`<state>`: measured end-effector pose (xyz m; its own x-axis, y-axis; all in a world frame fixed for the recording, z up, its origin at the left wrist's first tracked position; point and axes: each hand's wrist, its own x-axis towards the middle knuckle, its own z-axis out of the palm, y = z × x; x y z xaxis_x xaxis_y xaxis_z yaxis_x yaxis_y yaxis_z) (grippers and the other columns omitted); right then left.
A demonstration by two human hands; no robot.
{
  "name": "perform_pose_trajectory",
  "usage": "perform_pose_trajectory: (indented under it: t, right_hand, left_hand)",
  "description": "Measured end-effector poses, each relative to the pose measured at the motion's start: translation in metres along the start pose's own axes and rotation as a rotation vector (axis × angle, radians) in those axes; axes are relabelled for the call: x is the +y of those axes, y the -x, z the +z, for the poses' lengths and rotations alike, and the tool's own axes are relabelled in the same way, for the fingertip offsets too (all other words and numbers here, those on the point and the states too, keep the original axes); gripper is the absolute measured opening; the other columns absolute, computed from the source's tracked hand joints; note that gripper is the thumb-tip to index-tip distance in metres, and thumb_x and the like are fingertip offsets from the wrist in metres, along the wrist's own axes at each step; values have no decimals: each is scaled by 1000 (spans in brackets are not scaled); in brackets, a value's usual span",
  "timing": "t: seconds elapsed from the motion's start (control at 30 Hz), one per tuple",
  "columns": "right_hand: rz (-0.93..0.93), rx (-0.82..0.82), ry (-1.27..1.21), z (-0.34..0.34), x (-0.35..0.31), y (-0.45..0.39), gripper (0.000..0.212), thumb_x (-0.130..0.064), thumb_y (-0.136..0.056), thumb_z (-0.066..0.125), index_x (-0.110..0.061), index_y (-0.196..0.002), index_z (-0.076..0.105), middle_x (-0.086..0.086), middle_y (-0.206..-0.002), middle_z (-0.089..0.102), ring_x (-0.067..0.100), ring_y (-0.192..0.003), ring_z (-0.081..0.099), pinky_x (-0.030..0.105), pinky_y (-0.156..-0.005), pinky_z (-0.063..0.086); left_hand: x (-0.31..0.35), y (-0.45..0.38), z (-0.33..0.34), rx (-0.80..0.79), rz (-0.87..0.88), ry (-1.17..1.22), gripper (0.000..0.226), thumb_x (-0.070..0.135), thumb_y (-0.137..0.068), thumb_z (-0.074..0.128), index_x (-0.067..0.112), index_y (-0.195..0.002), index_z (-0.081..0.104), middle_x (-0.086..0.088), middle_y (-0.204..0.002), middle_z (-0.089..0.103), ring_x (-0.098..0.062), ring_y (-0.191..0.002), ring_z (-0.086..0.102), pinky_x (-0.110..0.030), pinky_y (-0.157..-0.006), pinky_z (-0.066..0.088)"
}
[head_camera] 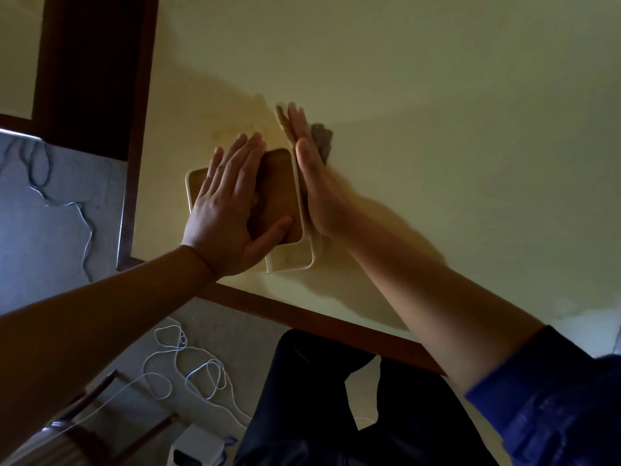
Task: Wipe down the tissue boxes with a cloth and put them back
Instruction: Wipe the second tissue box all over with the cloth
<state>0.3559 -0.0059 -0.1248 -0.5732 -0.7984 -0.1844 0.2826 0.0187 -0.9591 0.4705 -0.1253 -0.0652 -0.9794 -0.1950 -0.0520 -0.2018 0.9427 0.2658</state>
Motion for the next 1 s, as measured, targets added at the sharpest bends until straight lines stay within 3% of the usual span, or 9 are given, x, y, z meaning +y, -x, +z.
perform_pose_trajectory:
  t: [0.1,0.23,0.4,0.57,0.73,0.87,1.0]
  right_hand:
    - [-8,-6,-14,1,10,12,64,-58,-107,22,-34,-165,10,-1,-177,3,12,-163,-3,54,-133,6]
    - [-5,-33,-75,9,28,60,72,-74,-103,28,-46,-166,4,-8,-177,3,24,-164,10,67,-125,22]
    - [30,-20,-39,24,32,125,86,-80,-99,24,-37,-168,-2,-10,-177,-5,22,-164,2,66,-127,17]
    - [48,-20,-94,29,36,138,73,-74,-103,23,-46,-166,-1,-11,-177,-3,24,-164,2,68,-126,18]
    - [-9,-8,-64,17,27,77,51,-55,-112,20,-58,-160,3,-12,-177,-2,19,-164,2,65,-128,15]
    - [-97,-12,12,4,17,9,51,-24,-116,20,-24,-165,7,8,-177,7,20,-164,0,57,-132,5]
    - [-64,-76,58,-5,13,-23,57,-30,-114,18,-13,-168,10,9,-177,7,19,-164,0,51,-133,1]
  left_hand:
    - [1,1,0,1,2,-2,97,64,-95,51,-4,-159,26,-18,-167,28,-31,-159,18,-56,-128,14]
    - [2,1,0,-1,-7,-4,97,64,-94,52,-3,-160,25,-17,-168,27,-31,-159,18,-55,-128,16]
    - [2,0,-1,-12,-17,-9,99,65,-93,52,-2,-160,25,-17,-168,27,-31,-159,18,-55,-128,17]
    - [1,0,-1,-5,-25,-13,99,65,-92,54,-2,-160,26,-16,-168,28,-31,-158,19,-56,-127,19]
    - [1,-1,0,6,-22,-17,99,66,-93,53,-3,-159,27,-17,-167,28,-32,-158,21,-57,-126,20]
    - [2,1,1,-5,-27,-43,99,68,-94,51,-3,-159,26,-18,-167,28,-32,-158,21,-57,-126,20]
    - [8,1,-5,-31,-68,-106,96,72,-94,47,5,-161,29,-11,-169,27,-30,-160,14,-60,-127,13]
